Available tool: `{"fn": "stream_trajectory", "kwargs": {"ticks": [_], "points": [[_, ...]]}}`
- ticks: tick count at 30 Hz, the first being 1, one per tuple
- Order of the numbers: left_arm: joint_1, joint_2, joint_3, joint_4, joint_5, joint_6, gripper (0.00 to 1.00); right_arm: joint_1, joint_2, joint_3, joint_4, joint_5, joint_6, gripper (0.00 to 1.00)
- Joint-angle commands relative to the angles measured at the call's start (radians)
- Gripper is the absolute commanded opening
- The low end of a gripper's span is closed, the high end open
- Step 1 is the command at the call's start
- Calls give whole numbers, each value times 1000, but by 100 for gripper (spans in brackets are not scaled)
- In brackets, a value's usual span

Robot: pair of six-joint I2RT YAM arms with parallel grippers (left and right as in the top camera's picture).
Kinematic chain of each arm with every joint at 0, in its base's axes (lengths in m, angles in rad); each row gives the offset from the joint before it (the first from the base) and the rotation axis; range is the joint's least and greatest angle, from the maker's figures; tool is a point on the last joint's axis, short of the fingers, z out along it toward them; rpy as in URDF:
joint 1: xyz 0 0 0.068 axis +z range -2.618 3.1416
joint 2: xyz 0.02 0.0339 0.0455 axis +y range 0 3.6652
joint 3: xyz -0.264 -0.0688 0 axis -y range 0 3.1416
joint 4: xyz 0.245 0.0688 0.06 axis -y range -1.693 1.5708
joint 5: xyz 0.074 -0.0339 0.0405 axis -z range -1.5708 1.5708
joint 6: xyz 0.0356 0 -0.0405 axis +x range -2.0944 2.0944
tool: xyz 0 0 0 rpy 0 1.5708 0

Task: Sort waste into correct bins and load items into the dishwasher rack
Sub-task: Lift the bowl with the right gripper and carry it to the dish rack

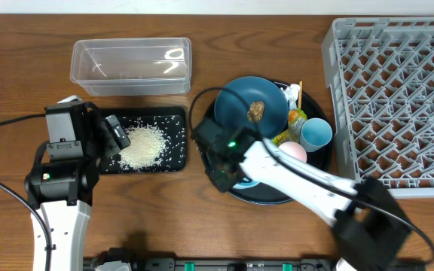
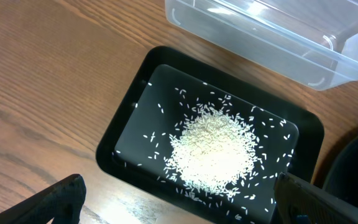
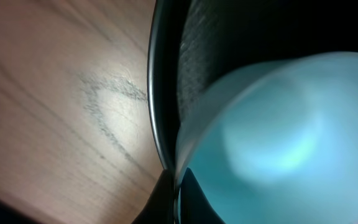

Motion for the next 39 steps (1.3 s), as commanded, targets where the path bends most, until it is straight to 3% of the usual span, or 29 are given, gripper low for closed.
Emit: {"fn": "stream_trajectory", "kwargs": {"ticks": [1,12,21,26,32,35,39], "points": [[5,0,14,-2,-12,5,98,-48,-137,13,1,-17,12,1],[5,0,14,-2,-12,5,98,-282,-459,13,3,-123,-36,1],[5,0,14,-2,-12,5,98,-640,-586,13,40,-174,-52,1],[5,0,14,-2,-12,5,98,-923,-575,13,100,-409,-155,1],[5,0,14,-2,-12,5,98,-1236,-515,13,256,-834,-232,1],[5,0,14,-2,-12,5,98,-1338,-455,13,398,-1042,-213,1],[5,0,14,-2,-12,5,98,-1408,-346,13,561,-1112,-118,1]]}}
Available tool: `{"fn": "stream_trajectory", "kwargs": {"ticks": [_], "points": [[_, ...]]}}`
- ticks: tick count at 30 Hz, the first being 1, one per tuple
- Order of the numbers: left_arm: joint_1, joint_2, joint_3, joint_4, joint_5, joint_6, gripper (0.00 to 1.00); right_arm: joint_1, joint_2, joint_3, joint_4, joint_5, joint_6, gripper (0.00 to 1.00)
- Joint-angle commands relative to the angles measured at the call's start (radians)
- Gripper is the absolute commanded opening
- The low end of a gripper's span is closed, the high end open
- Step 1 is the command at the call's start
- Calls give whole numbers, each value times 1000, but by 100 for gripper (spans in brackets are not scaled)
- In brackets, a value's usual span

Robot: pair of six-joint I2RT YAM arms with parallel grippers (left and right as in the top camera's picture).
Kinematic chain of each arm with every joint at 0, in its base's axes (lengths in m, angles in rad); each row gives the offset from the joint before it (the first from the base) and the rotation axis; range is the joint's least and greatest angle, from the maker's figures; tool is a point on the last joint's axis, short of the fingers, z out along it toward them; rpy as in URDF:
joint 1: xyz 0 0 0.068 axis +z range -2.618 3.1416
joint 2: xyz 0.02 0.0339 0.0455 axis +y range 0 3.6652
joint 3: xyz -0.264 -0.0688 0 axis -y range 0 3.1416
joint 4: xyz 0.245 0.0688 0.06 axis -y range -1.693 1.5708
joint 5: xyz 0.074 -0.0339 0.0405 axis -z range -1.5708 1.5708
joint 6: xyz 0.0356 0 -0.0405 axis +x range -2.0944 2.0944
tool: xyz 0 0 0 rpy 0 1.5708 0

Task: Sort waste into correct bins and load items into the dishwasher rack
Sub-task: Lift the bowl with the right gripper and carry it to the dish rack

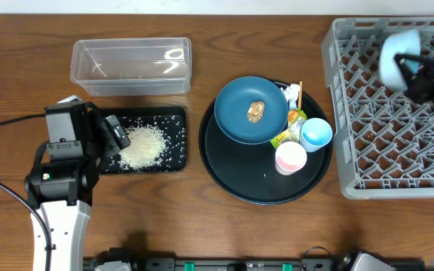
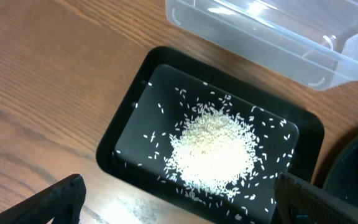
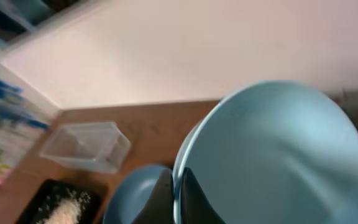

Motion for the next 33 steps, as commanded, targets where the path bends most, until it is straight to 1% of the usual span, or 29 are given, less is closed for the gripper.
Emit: {"fn": "stream_trajectory", "kwargs": {"ticks": [1,4,6,9,13,14,18,33], "points": [[5,0,14,-2,-12,5,98,-46,95,11,81,-204,66,1],[5,0,14,-2,-12,5,98,-61,204,11,238,-342,131,1],[5,0,14,-2,-12,5,98,-63,275,11,386,-428,216,1],[5,0,14,-2,-12,5,98,-64,355,11,570,-444,354,1],[5,0,14,-2,-12,5,98,-80,433,11,761,-439,480,1],[5,0,14,-2,-12,5,98,-88,448,11,783,-430,500,1],[5,0,14,-2,-12,5,98,-118,499,11,787,-372,503,1],[5,0,14,-2,-12,5,98,-126,629,11,806,-388,502,1]]}}
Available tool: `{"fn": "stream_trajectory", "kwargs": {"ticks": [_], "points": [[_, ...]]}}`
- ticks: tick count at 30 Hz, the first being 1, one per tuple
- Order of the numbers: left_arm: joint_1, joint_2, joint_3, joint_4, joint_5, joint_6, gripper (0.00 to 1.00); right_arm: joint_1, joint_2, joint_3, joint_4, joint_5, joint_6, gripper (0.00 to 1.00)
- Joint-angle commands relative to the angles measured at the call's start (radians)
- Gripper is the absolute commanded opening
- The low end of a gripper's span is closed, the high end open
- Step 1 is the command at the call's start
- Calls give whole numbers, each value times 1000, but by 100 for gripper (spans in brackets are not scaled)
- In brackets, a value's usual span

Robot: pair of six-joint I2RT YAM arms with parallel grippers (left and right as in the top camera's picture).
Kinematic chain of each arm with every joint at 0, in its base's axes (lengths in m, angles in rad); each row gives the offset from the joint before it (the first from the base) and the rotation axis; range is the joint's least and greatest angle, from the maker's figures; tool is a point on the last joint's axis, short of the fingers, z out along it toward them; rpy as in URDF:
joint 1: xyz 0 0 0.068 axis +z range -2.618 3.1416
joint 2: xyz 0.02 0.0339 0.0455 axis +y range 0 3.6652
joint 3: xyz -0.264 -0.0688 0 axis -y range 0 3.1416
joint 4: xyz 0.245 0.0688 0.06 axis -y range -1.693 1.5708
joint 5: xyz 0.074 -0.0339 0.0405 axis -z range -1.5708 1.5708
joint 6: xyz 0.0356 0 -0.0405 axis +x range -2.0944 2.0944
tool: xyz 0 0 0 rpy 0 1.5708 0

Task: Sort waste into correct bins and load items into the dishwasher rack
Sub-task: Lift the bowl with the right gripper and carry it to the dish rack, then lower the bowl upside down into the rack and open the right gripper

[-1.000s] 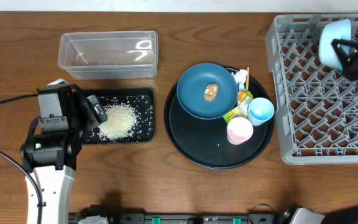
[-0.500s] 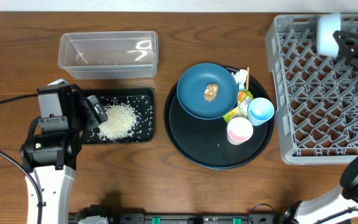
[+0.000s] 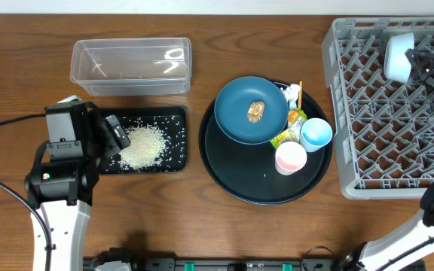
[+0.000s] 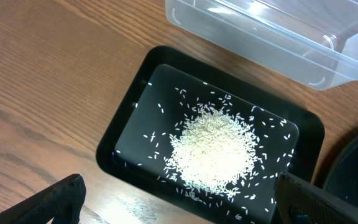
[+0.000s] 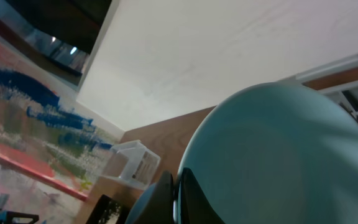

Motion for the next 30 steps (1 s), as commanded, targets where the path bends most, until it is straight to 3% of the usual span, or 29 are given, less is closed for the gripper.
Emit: {"fn": "stream_trajectory", "kwargs": {"ticks": [1,20,23,27,30], "points": [[5,-1,14,-2,-12,5,98,2,35,10,19,-8,6,1],[5,-1,14,-2,-12,5,98,15,91,10,75,14,8,1],[5,-1,14,-2,-12,5,98,19,91,10,160,15,117,1],[5,-1,14,-2,-12,5,98,32,91,10,407,7,338,1],[5,-1,14,-2,-12,5,98,42,91,10,509,8,412,1]]}}
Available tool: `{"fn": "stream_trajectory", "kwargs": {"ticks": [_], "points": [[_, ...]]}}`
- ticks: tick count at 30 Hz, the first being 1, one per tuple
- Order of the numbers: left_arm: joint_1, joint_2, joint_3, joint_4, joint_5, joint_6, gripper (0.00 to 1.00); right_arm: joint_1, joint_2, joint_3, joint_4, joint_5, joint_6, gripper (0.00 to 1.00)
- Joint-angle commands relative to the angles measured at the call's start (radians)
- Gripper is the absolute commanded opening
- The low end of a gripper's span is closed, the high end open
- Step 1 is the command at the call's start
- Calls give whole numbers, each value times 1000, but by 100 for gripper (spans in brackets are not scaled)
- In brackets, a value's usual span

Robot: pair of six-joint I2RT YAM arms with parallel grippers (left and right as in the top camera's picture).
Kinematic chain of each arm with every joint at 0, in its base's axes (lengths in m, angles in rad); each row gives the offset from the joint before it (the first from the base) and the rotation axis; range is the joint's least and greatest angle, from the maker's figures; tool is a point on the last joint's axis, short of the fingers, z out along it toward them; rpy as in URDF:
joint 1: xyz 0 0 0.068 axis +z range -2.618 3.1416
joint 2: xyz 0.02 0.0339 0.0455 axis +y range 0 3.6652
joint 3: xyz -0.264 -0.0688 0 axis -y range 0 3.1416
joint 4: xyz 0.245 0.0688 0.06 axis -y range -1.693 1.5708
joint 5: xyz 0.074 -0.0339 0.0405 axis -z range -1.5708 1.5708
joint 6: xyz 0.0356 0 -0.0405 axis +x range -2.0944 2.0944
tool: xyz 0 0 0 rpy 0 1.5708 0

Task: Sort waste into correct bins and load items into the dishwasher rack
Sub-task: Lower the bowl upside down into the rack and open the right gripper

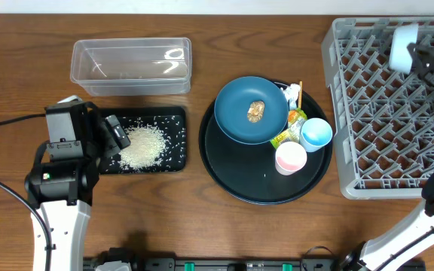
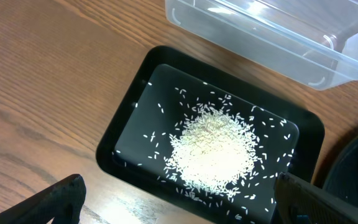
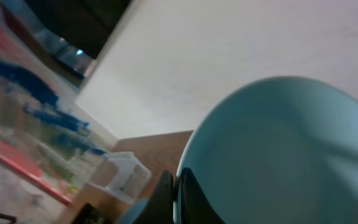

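Observation:
A pale blue bowl [image 1: 403, 36] hangs tilted over the far right part of the grey dishwasher rack [image 1: 398, 105], and my right gripper [image 1: 419, 56] is shut on its rim. In the right wrist view the bowl [image 3: 278, 155] fills the frame, with the gripper [image 3: 178, 199] pinching its edge. My left gripper [image 2: 179, 208] stands open and empty above the black rectangular tray [image 2: 129, 118] of rice [image 2: 213, 152]. A blue plate [image 1: 239, 120] with a food scrap [image 1: 255, 111], a blue cup [image 1: 316, 134] and a pink cup [image 1: 290, 158] sit on the round black tray [image 1: 232, 177].
A clear plastic bin [image 1: 130, 64] stands at the back left, just beyond the rice tray [image 1: 175, 139]. A yellow-green wrapper [image 1: 291, 124] and a stick lie on the round tray between plate and cups. The rack's walls rise along the table's right side.
My right gripper and the bowl have shifted a little toward the rack's far edge. The left arm and everything on the trays are unchanged.
First my right gripper was down at the round tray's near left side, shut on the pale blue bowl. Then the bowl was gone from the tray and held over the rack's far right part, where it has stayed with small shifts. The left gripper never moved.

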Motion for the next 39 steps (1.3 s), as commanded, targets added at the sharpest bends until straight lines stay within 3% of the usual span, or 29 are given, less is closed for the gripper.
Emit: {"fn": "stream_trajectory", "kwargs": {"ticks": [1,20,32,39], "points": [[5,-1,14,-2,-12,5,98,23,4,8,19,-7,145,1],[5,-1,14,-2,-12,5,98,19,116,9,-17,31,128,1],[5,-1,14,-2,-12,5,98,-27,116,9,101,28,280,1],[5,-1,14,-2,-12,5,98,-62,116,9,82,-20,288,1]]}}
